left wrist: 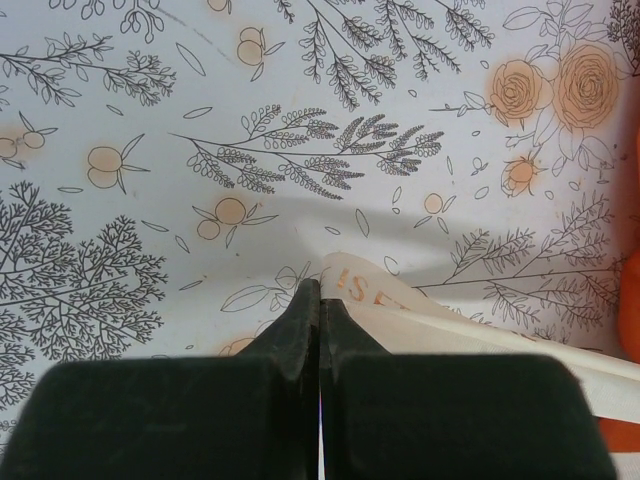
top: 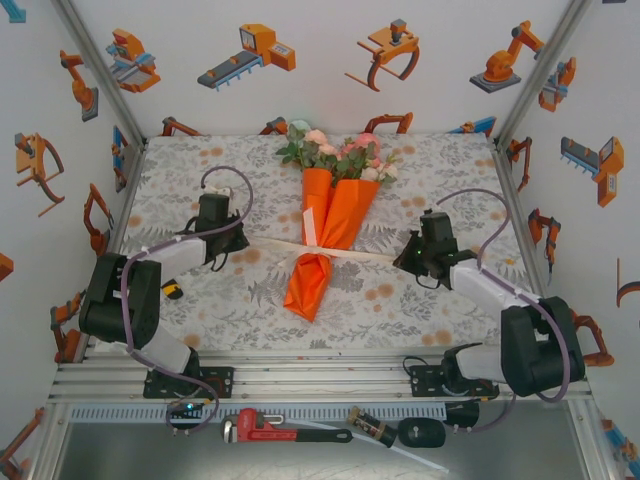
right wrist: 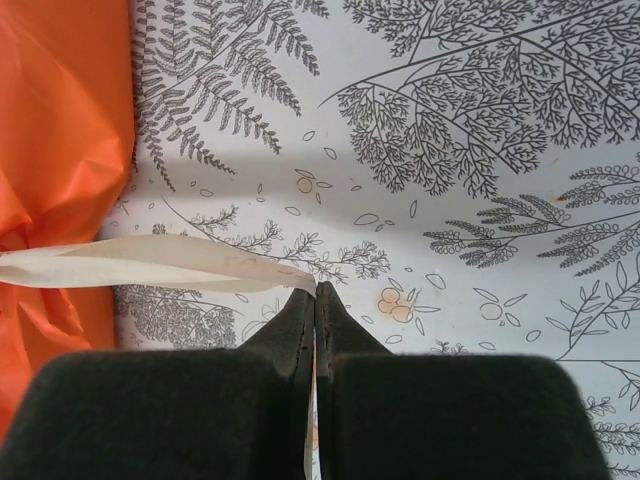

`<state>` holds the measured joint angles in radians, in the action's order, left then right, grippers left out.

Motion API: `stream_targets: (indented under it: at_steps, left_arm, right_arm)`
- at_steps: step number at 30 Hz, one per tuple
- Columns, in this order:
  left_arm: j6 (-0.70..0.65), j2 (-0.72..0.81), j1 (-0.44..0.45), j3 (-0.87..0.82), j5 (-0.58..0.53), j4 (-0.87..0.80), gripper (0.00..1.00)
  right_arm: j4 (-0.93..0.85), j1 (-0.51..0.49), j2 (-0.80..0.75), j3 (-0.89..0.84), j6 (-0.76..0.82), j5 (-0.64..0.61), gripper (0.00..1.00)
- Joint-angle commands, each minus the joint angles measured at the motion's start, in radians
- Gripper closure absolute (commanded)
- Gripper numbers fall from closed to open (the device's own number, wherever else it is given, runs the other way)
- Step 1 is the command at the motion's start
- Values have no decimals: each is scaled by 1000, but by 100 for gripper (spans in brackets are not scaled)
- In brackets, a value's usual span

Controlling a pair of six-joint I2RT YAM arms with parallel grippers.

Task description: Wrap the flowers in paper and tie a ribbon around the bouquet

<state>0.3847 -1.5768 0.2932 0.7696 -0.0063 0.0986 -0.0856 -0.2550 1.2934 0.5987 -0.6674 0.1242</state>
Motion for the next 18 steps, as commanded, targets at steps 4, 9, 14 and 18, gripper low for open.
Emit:
stream_targets:
  at_steps: [4, 9, 14, 18]
  left_arm:
    - [10, 18, -16, -12, -6, 20, 100]
    - [25, 18, -25, -17, -25, 13, 100]
    - [39, 21, -39, -26, -31, 12, 100]
    - [50, 21, -46, -29, -28, 11, 100]
  right_arm:
    - [20, 16, -28, -13, -17, -12, 100]
    - [21, 36, -39, -34, -37, -30, 100]
    - [22, 89, -64, -69, -56, -32, 100]
    - [20, 121, -78, -91, -73, -37, 100]
